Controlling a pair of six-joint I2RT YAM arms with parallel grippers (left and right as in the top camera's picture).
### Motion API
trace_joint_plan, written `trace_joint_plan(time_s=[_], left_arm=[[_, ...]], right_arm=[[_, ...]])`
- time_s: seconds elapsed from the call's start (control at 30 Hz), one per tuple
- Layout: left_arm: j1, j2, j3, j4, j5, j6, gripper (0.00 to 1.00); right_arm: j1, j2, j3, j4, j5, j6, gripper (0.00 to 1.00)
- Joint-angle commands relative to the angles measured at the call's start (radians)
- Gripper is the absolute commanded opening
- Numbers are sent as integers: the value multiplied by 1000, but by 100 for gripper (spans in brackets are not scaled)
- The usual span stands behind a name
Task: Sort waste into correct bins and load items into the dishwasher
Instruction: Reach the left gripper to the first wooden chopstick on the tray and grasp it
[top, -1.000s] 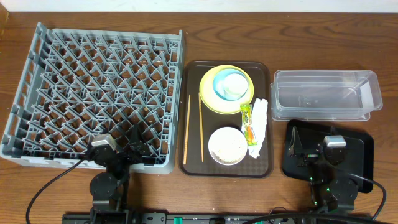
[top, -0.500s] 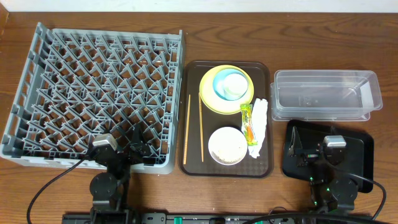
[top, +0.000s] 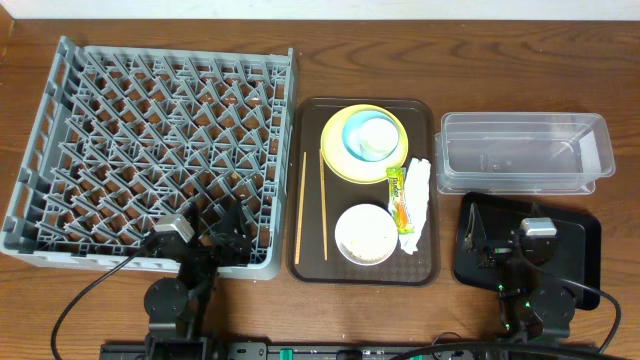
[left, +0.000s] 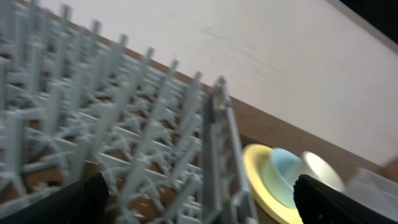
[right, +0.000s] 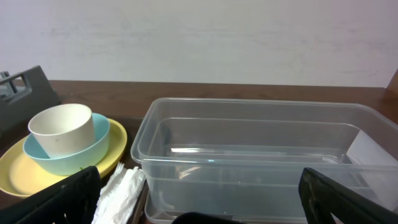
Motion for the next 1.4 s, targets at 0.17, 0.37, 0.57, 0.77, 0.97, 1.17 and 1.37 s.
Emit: trace_joint_plan(time_s=[0.17,0.37,0.57,0.77,0.97,1.17,1.37], left_arm=[[-2,103,174,-117,148,-88,98],[-2,384,478,-290,228,-71,98],[-3,739,886,-566,285,51,98],[-2,985,1078,-698,406,63,98],[-25,1115,1076,-715,535,62,61],[-188,1218,1076,-627,319,-2,48],[-339,1303,1076,-626,31,-2,52]], right_arm=[[15,-5,-1,-4,-5,14,99],[15,-5,-1,-4,-5,14,99],[15,-5,-1,-4,-5,14,99],[15,-5,-1,-4,-5,14,99],[15,-5,-1,-4,-5,14,99],[15,-5,-1,-4,-5,14,99],[15,-5,-1,-4,-5,14,99]])
